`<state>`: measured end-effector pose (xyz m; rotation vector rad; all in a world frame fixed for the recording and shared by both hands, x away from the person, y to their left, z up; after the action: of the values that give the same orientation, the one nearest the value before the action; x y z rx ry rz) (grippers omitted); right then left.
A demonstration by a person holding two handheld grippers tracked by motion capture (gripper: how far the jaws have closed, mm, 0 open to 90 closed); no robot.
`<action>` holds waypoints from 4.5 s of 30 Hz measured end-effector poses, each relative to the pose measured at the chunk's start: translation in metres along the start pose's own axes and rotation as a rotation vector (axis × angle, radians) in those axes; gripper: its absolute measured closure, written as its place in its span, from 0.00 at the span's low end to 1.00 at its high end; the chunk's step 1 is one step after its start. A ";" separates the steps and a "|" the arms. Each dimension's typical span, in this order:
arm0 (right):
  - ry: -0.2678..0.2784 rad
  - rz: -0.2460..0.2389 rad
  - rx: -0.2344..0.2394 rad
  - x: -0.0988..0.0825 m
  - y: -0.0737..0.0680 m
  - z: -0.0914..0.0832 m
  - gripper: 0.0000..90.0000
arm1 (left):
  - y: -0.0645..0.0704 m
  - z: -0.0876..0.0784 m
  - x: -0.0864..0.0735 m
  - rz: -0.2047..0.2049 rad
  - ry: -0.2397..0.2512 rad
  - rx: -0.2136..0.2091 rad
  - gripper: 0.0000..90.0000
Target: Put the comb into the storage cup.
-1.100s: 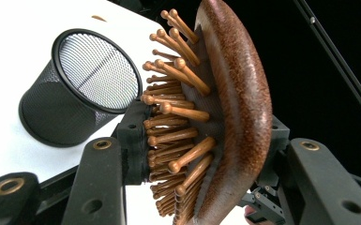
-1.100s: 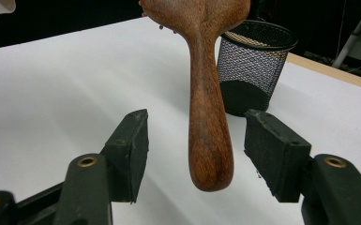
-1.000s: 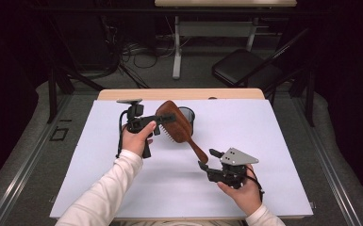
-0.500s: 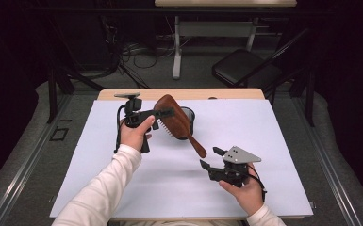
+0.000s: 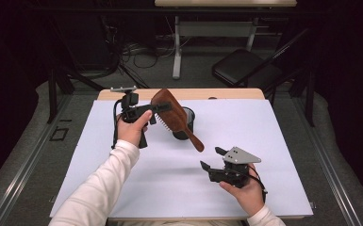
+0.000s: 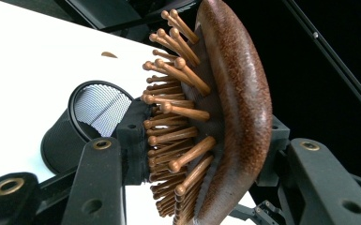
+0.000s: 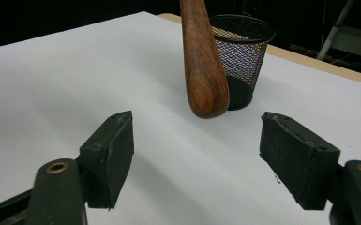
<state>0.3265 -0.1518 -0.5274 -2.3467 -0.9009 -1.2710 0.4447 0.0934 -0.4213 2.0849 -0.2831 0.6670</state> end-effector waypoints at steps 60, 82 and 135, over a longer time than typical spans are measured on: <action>-0.029 0.037 -0.025 -0.004 0.003 -0.001 0.20 | 0.005 -0.017 0.062 0.016 0.185 0.151 0.56; -0.032 0.041 -0.025 -0.004 0.004 0.000 0.18 | 0.001 -0.021 0.071 0.020 0.234 0.219 0.56; -0.039 0.041 0.014 -0.006 0.001 0.000 0.00 | -0.018 -0.003 0.070 -0.010 0.235 0.290 0.56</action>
<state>0.3247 -0.1551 -0.5321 -2.3748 -0.8654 -1.2033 0.5093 0.1094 -0.3933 2.2498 -0.0440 0.9860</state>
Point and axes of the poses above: each handheld gripper's, and its own axes: z roughly forward along the jaws, x roughly out of its top, y roughly to its right, the point moved 5 cm from there along z, roughly forward along the jaws, and after that the axes turned 11 degrees about -y, right-handed, at the moved point
